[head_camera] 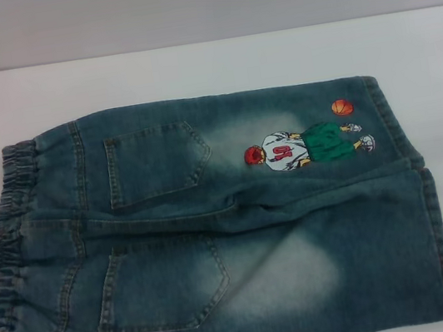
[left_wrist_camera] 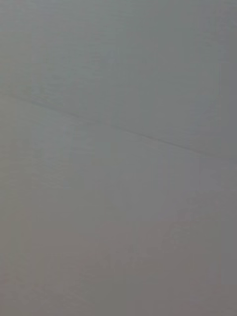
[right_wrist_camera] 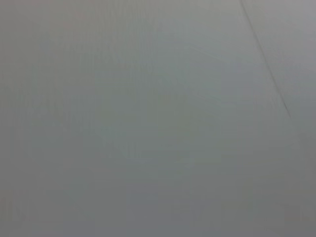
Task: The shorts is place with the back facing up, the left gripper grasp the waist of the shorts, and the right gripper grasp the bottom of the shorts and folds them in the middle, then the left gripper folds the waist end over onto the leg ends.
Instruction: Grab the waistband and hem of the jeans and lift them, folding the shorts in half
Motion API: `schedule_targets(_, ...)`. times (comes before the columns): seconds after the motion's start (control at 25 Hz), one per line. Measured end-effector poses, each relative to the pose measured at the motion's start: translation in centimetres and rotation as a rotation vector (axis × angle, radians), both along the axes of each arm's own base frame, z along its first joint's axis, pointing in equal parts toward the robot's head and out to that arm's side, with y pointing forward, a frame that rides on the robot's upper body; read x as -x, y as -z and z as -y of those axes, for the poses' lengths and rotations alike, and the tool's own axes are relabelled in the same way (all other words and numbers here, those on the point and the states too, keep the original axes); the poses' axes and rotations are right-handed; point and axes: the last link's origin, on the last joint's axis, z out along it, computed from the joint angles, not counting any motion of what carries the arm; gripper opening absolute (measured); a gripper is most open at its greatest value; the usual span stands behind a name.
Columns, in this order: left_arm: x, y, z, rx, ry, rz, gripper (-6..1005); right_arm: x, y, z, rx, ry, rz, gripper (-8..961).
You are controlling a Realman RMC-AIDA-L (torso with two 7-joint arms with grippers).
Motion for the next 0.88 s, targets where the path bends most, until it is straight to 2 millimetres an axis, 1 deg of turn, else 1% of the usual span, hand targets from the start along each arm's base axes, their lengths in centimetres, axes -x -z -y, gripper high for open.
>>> schedule_targets(0.28,-0.27,0.24,-0.3,0.021,0.016,0.0,796,0.08,0.04,-0.2,0.004,-0.003,-0.004,704)
schedule_targets(0.48,-0.39,0.39,-0.4,0.041,0.026,-0.011,653,0.13,0.08,-0.25,0.007,-0.007,-0.007,703)
schedule_targets(0.8,-0.39,0.5,-0.55,0.069,0.043,0.004,662,0.17,0.08,-0.3,0.008,-0.01,-0.009,703)
schedule_targets(0.88,-0.3,0.49,-0.66,0.08,0.045,0.013,685,0.16,0.07,-0.3,0.008,-0.01,-0.009,704)
